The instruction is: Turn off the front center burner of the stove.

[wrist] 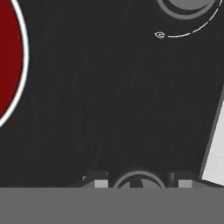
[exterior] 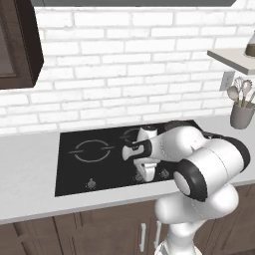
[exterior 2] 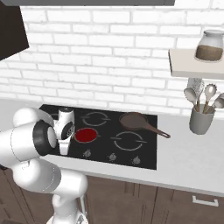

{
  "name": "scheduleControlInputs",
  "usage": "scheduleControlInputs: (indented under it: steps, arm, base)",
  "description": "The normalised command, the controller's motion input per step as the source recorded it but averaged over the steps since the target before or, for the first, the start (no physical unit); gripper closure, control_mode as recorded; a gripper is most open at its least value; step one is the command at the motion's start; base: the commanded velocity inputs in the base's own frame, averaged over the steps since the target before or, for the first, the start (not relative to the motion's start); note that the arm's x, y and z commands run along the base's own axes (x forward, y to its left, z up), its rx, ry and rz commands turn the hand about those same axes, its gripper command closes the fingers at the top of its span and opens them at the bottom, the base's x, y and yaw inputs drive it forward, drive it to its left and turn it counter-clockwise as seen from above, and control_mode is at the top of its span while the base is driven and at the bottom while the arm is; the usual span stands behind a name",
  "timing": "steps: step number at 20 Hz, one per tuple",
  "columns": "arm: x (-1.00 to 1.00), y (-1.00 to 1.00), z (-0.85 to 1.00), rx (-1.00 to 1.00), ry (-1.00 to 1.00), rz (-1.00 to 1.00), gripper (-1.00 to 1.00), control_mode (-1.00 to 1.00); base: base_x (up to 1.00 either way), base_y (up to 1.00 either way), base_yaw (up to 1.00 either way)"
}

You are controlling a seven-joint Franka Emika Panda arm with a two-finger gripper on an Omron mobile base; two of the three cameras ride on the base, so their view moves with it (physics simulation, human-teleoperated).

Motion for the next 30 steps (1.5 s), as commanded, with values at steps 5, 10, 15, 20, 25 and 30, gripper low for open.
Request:
scheduleControlInputs:
  steps: [5,10,15,20,25,30]
  arm:
    - [0.00,0.12,-0.20,0.00,0.00,-0.54,1.00,-1.00]
    - [0.07,0.23,-0.19,0.00,0.00,-0.53,1.00,-1.00]
    - [0.37,0.29,-0.09,-0.01,0.00,-0.53,1.00,-1.00]
    - [0.78,0.35,0.00,0.00,-0.03,-0.55,1.00,-1.00]
    - [0.64,0.22,0.00,0.00,-0.12,-0.63,1.00,-1.00]
    - [0.66,0.12,0.00,0.00,-0.17,-0.74,1.00,-1.00]
  base:
    - [0.00,0.00,0.00]
    - [0.00,0.00,0.00]
    - [0.00,0.00,0.00]
    - [0.00,0.00,0.00]
    - [0.00,0.00,0.00]
    - [0.00,0.00,0.00]
